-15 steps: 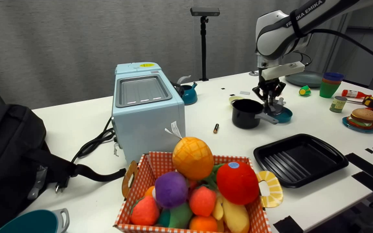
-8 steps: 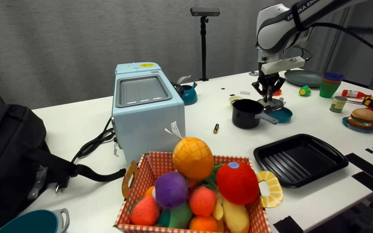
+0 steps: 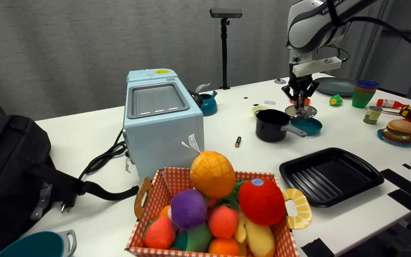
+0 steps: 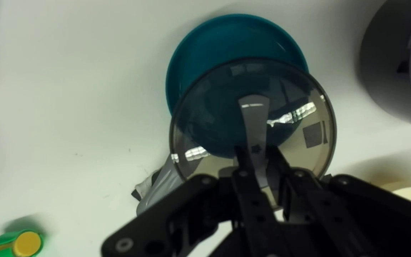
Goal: Move the lid from the black pot to the blue pan
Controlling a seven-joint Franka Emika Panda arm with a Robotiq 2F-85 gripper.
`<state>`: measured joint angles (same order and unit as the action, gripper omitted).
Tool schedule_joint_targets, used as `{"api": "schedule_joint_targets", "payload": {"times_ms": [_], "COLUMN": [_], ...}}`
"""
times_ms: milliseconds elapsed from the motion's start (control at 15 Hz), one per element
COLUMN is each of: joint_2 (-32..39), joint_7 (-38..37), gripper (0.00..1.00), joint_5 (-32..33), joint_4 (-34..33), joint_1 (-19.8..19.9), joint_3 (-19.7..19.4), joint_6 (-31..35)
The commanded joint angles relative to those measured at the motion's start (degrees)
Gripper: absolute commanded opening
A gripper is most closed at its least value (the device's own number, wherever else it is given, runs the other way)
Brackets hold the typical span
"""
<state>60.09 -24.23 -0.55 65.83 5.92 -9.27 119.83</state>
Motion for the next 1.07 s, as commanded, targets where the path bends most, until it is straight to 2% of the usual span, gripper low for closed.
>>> {"api": "schedule_joint_targets", "payload": {"times_ms": [0, 533, 1000], "joint_2": [-3.59, -2.97, -3.53], "joint_7": [1.61, 1.49, 1.16], "gripper": [0.04, 0.04, 0.04], "joint_5": [-0.14, 1.27, 1.13], "joint_4": [5.62, 7.19, 9.91], "joint_1": [-0.09, -2.15, -1.92], "joint_3": [-0.32, -0.98, -1.71], "joint_6": [1.82, 4.26, 4.36]}}
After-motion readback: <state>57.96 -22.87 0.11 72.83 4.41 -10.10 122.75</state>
